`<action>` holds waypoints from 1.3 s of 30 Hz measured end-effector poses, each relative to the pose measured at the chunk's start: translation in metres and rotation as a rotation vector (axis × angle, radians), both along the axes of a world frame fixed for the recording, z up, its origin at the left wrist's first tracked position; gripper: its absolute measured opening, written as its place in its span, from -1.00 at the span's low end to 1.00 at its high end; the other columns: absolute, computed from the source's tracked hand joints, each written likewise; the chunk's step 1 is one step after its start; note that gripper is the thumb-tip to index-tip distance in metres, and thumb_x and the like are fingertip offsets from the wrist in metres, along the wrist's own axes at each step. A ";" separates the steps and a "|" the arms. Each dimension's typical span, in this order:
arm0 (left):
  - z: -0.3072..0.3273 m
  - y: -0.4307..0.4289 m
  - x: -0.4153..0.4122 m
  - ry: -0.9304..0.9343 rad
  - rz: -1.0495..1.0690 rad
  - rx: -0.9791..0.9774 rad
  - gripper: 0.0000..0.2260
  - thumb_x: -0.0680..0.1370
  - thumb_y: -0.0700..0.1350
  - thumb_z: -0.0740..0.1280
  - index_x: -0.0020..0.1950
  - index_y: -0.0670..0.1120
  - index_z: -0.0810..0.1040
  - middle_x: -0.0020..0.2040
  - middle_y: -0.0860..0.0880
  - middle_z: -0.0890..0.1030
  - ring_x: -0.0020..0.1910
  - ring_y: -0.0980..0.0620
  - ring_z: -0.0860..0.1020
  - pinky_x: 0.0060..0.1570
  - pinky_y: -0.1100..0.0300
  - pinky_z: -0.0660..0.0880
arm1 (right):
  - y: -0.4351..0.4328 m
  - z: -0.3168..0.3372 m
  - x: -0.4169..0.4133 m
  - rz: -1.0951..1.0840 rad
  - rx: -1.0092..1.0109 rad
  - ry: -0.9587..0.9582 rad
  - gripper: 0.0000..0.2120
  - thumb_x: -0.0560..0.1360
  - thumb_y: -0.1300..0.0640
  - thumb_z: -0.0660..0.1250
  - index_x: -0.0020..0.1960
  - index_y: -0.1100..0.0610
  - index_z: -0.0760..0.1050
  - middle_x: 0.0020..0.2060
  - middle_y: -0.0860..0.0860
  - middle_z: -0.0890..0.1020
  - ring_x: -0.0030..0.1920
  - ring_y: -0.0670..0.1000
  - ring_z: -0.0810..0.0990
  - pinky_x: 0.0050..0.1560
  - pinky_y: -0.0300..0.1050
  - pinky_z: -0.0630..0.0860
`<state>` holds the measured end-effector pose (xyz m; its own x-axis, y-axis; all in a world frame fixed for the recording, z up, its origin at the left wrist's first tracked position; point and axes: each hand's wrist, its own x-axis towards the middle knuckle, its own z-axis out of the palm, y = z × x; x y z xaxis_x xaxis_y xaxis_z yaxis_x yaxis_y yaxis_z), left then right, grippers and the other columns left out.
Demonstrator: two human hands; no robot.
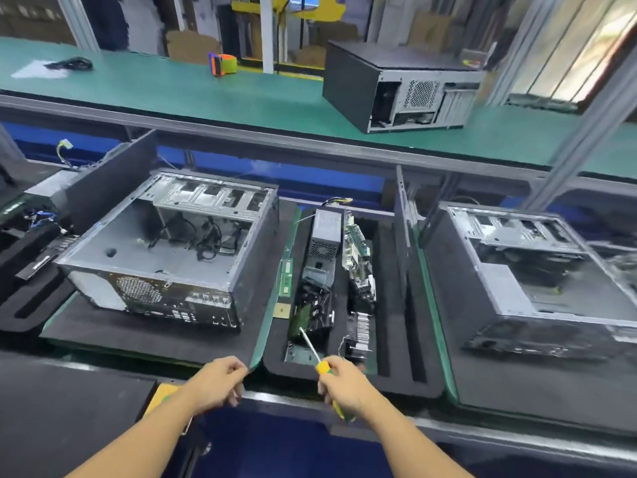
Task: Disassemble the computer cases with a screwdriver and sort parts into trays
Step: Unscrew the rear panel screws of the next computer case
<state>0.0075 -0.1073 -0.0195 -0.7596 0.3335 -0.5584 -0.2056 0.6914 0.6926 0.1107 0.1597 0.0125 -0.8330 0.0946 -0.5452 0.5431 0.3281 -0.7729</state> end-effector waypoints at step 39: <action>0.140 0.525 0.019 0.375 -0.199 0.216 -0.50 0.59 0.01 0.30 0.50 -0.07 0.31 0.45 -0.15 0.33 0.32 -0.17 0.42 0.30 -0.04 0.40 | 0.392 0.107 0.113 -0.883 0.205 0.497 -0.82 0.59 0.21 0.30 0.09 -0.05 0.52 -0.19 0.03 0.60 -0.44 -0.05 0.52 -0.42 -0.18 0.47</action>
